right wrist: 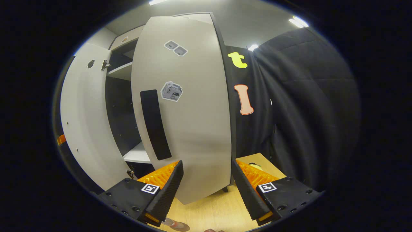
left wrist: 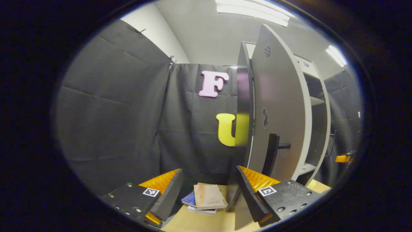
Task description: Grasp the bottle in the cabinet with the left hand and place it on the coaster, then close the right door with the right hand and the left door with the left hand.
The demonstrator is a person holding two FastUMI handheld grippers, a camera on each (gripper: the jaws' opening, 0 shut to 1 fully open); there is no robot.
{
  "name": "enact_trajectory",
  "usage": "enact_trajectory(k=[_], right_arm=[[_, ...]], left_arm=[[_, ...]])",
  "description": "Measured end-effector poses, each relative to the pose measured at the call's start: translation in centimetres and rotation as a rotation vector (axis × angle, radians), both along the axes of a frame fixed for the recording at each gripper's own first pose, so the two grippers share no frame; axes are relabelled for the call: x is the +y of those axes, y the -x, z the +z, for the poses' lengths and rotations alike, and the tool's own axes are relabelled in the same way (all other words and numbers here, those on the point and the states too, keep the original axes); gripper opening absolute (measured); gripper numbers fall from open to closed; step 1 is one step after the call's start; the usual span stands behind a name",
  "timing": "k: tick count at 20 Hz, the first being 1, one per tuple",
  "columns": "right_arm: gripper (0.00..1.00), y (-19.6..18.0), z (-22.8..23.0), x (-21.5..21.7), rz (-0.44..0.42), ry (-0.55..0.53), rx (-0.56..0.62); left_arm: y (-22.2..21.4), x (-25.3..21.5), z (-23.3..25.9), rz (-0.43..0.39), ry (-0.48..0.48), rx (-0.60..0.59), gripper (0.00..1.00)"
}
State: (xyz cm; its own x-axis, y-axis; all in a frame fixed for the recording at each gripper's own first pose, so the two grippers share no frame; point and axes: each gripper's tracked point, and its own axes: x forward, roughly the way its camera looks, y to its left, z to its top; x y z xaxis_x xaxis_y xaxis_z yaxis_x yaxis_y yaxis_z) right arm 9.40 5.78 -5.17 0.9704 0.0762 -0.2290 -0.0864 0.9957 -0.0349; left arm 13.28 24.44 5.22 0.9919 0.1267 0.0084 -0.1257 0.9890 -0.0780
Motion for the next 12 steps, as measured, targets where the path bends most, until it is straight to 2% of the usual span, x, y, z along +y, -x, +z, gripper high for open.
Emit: enact_trajectory(k=[3, 4, 5, 6, 8, 11, 12], right_arm=[[0.95, 1.2, -0.2, -0.7, -0.038, 0.005, 0.003], [0.96, 1.4, -0.2, -1.3, -0.057, 0.009, 0.002], [0.96, 1.6, -0.2, -2.0, -0.075, 0.011, -0.001], [0.96, 1.8, -0.2, -2.7, -0.094, 0.010, -0.002], [0.96, 1.9, -0.3, -4.0, -0.126, 0.002, -0.002], [0.96, 1.8, -0.5, -4.9, -0.143, 0.009, -0.008], [0.96, 1.7, -0.6, -5.1, -0.141, 0.008, -0.007]], left_arm=[[-1.4, -1.4, 0.3, -0.088, 0.027, -0.006, 1.00], [-1.8, -2.2, 0.4, -0.109, 0.034, -0.004, 0.89], [-1.8, -2.3, 0.5, -0.107, 0.030, -0.006, 0.88], [-1.9, -2.4, 0.5, -0.111, 0.024, -0.008, 0.99], [-1.8, -2.6, 0.5, -0.115, 0.010, -0.002, 0.99], [-2.2, -3.7, 1.2, -0.134, -0.054, 0.002, 0.89], [-2.3, -4.3, 1.3, -0.145, -0.073, 0.007, 0.93]])
